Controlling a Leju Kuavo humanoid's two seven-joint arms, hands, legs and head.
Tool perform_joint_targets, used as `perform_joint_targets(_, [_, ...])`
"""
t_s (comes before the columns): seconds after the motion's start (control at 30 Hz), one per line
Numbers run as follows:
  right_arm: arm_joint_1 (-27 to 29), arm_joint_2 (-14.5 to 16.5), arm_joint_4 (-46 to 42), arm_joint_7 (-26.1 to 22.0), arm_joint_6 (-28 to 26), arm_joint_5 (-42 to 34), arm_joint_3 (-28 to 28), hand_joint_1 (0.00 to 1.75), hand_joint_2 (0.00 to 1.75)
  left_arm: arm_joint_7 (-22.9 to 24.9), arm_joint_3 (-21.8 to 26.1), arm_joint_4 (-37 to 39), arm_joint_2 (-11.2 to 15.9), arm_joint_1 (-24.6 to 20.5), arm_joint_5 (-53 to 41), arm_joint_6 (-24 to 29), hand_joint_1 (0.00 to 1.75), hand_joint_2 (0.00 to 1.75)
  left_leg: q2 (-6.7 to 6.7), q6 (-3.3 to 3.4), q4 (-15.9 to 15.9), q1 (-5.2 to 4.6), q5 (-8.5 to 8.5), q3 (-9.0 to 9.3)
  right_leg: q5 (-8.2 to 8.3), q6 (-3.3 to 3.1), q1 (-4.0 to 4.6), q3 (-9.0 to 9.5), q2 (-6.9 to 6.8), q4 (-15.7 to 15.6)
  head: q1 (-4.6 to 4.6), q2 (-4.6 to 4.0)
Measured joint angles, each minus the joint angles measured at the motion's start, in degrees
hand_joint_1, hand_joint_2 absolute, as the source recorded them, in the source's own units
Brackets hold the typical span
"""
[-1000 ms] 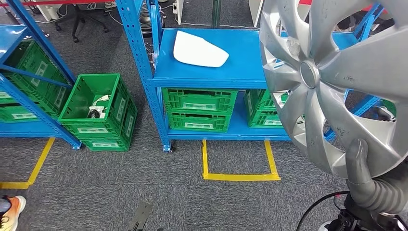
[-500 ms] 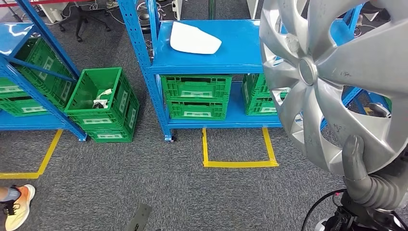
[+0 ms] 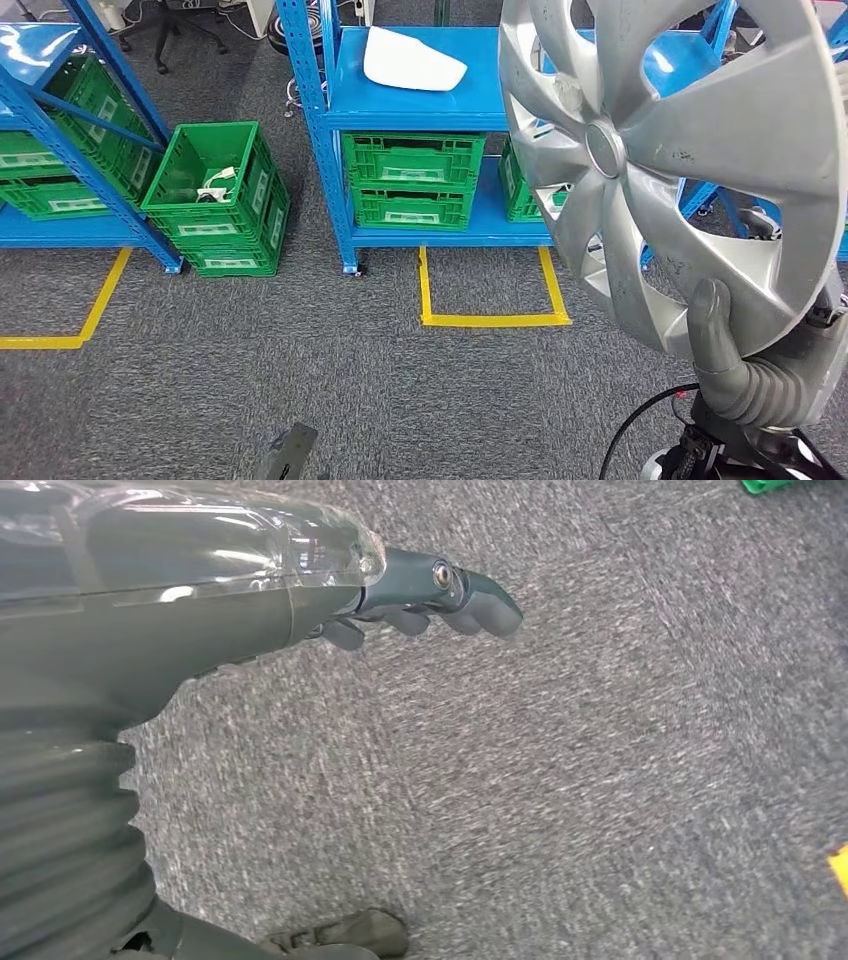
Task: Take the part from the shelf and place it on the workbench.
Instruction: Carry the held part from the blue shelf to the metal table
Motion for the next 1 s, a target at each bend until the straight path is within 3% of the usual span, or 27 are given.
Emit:
perform_joint_targets(0.07, [-0.45, 0.01, -0.01, 0.00, -0.01, -0.01, 0.34, 1.75, 1.75, 0.05, -0.34, -0.02, -0.01, -0.06, 0.01, 0.16, 0.00, 1.75, 0.21, -0.63, 0.17, -0.14, 0.76, -0.68, 0.72, -0.48, 0.11, 4.63, 0.31, -7.46, -0.03, 0.00])
perform_joint_targets(0.1, [-0.61, 0.02, -0.02, 0.00, -0.01, -0.01, 0.50, 1.75, 1.75, 0.08, -0.42, -0.02, -0.01, -0.07, 0.01, 0.20, 0.00, 1.75, 0.36, -1.00, 0.20, -0.19, 1.17, -0.97, 0.56, -0.73, 0.22, 5.60, 0.44, -9.35, -0.09, 0.00])
perform_joint_targets(0.17, [-0.72, 0.06, -0.02, 0.00, -0.01, -0.01, 0.73, 1.75, 1.75, 0.12, -0.59, -0.01, 0.00, -0.07, 0.02, 0.27, 0.00, 1.75, 0.58, -1.75, 0.33, -0.20, 1.76, -1.55, 0.68, -1.34, 0.25, 5.36, 0.39, -10.24, -0.25, 0.00])
perform_joint_targets(0.2, [-0.75, 0.11, -0.01, 0.00, -0.01, -0.01, 0.83, 1.75, 1.75, 0.14, -0.69, 0.00, 0.01, -0.05, 0.02, 0.28, 0.00, 1.75, 0.56, -2.08, 0.77, -0.18, 1.17, -1.97, 0.99, -1.79, 0.19, 4.97, 0.25, -10.42, -0.35, 0.00])
perform_joint_targets(0.27, [-0.78, 0.20, -0.02, -0.01, -0.01, -0.01, 0.94, 1.75, 1.75, 0.15, -0.84, 0.00, 0.02, -0.06, 0.01, 0.30, 0.00, 1.75, 0.25, -2.59, 4.37, -0.10, -2.69, -3.50, 1.90, -2.82, 0.12, 3.85, -0.04, -10.63, -0.98, 0.00])
perform_joint_targets(0.33, [-0.79, 0.24, -0.02, -0.01, -0.01, -0.02, 1.02, 1.75, 1.75, 0.16, -0.90, 0.00, 0.03, -0.06, 0.01, 0.30, 0.00, 1.75, -0.18, -2.84, 11.51, -0.05, -7.94, -5.67, 2.85, -3.33, 0.49, 2.38, -0.19, -10.37, -1.84, 0.00])
perform_joint_targets(0.37, [-0.77, 0.25, -0.01, 0.00, -0.01, -0.02, 1.08, 1.75, 1.75, 0.16, -0.95, 0.00, 0.04, -0.05, 0.01, 0.30, 0.00, 1.75, -0.30, -2.85, 14.64, -0.08, -9.37, -6.34, 3.31, -3.44, 0.71, 1.59, -0.27, -10.18, -2.20, 0.00])
perform_joint_targets(0.4, [-0.78, 0.25, 0.01, 0.01, -0.01, -0.03, 1.14, 1.75, 1.75, 0.17, -1.04, 0.00, 0.05, -0.05, 0.01, 0.29, 0.00, 1.75, -0.36, -2.74, 16.25, -0.14, -9.50, -6.26, 3.73, -3.53, 0.96, 0.77, -0.34, -9.91, -2.48, 0.00])
perform_joint_targets(0.43, [-0.80, 0.26, 0.02, 0.01, -0.01, -0.04, 1.21, 1.75, 1.75, 0.17, -1.16, 0.00, 0.07, -0.05, 0.01, 0.27, 0.00, 1.75, -0.37, -2.48, 15.94, -0.24, -8.52, -5.24, 4.09, -3.58, 1.21, -0.02, -0.39, -9.60, -2.79, 0.00])
perform_joint_targets(0.5, [-0.95, 0.26, 0.02, 0.01, -0.01, -0.09, 1.35, 1.75, 1.75, 0.21, -1.45, -0.01, 0.13, -0.10, 0.02, 0.23, 0.00, 1.75, -0.44, -1.37, 10.12, -0.66, -5.46, -0.46, 4.66, -3.64, 1.63, -1.31, -0.44, -8.96, -3.37, 0.00])
perform_joint_targets(0.57, [-1.19, 0.26, 0.02, 0.00, -0.01, -0.20, 1.51, 1.75, 1.75, 0.26, -1.69, -0.03, 0.27, -0.25, 0.02, 0.21, 0.00, 1.75, -0.44, -0.10, 2.80, -1.17, -4.40, 4.51, 5.27, -3.46, 1.90, -2.13, -0.54, -8.50, -3.61, 0.00])
perform_joint_targets(0.63, [-1.48, 0.26, 0.02, 0.00, -0.01, -0.48, 1.69, 1.75, 1.75, 0.39, -1.89, -0.04, 0.40, -0.37, 0.01, 0.21, 0.00, 1.75, -0.40, 0.43, -0.32, -1.50, -4.48, 6.07, 6.08, -3.02, 1.86, -2.65, -0.71, -8.37, -3.63, 0.00])
perform_joint_targets(0.7, [-1.65, 0.27, 0.03, 0.01, -0.01, -0.95, 1.92, 1.75, 1.75, 0.62, -2.02, -0.02, 0.45, -0.35, 0.04, 0.22, 0.00, 1.75, -0.39, 0.68, -1.19, -1.33, -3.70, 5.68, 6.28, -2.44, 1.79, -3.24, -0.63, -8.21, -3.96, 0.00])
perform_joint_targets(0.73, [-1.69, 0.27, 0.06, 0.01, -0.01, -1.15, 2.04, 1.75, 1.75, 0.70, -2.09, -0.02, 0.46, -0.34, 0.08, 0.22, 0.00, 1.75, -0.37, 0.92, -1.56, -1.12, -3.17, 5.32, 5.15, -2.03, 1.75, -3.74, -0.45, -7.34, -4.02, -0.01])
perform_joint_targets(0.8, [-1.78, 0.30, 0.21, 0.01, -0.01, -1.68, 2.32, 1.75, 1.75, 0.74, -2.23, -0.02, 0.39, -0.34, 0.26, 0.16, 0.00, 1.75, -0.29, 1.24, -1.88, -0.76, -1.98, 4.23, 0.29, -1.08, 1.35, -5.23, -0.07, -2.43, -3.60, -0.01])
perform_joint_targets(0.87, [-1.82, 0.33, 0.50, 0.02, -0.01, -2.40, 2.68, 1.75, 1.75, 0.74, -2.33, -0.01, 0.32, -0.30, 0.62, 0.04, 0.00, 1.75, -0.24, 1.22, -1.77, -0.66, -0.94, 2.86, -4.17, -0.28, 0.66, -6.52, 0.01, 4.82, -2.97, -0.01])
perform_joint_targets(0.9, [-1.80, 0.34, 0.70, 0.07, -0.01, -2.77, 2.88, 1.75, 1.75, 0.74, -2.34, -0.01, 0.31, -0.28, 0.87, -0.05, 0.00, 1.75, -0.18, 1.07, -1.64, -0.59, -0.44, 2.14, -4.70, 0.04, 0.31, -6.48, 0.00, 7.11, -2.78, -0.01])
perform_joint_targets(0.93, [-1.78, 0.36, 0.92, 0.15, -0.01, -3.11, 3.09, 1.75, 1.75, 0.74, -2.34, 0.00, 0.31, -0.27, 1.11, -0.18, 0.00, 1.75, -0.11, 0.85, -1.45, -0.47, 0.01, 1.39, -3.96, 0.34, -0.02, -5.58, 0.00, 7.42, -2.67, 0.00])
perform_joint_targets(1.0, [-1.74, 0.40, 1.46, 0.50, -0.01, -3.75, 3.49, 1.75, 1.75, 0.74, -2.34, 0.00, 0.26, -0.25, 1.53, -0.39, 0.00, 1.75, 0.05, 0.26, -0.89, -0.13, 0.71, 0.01, -0.80, 0.89, -0.64, -1.13, 0.00, 1.98, -2.48, 0.00])
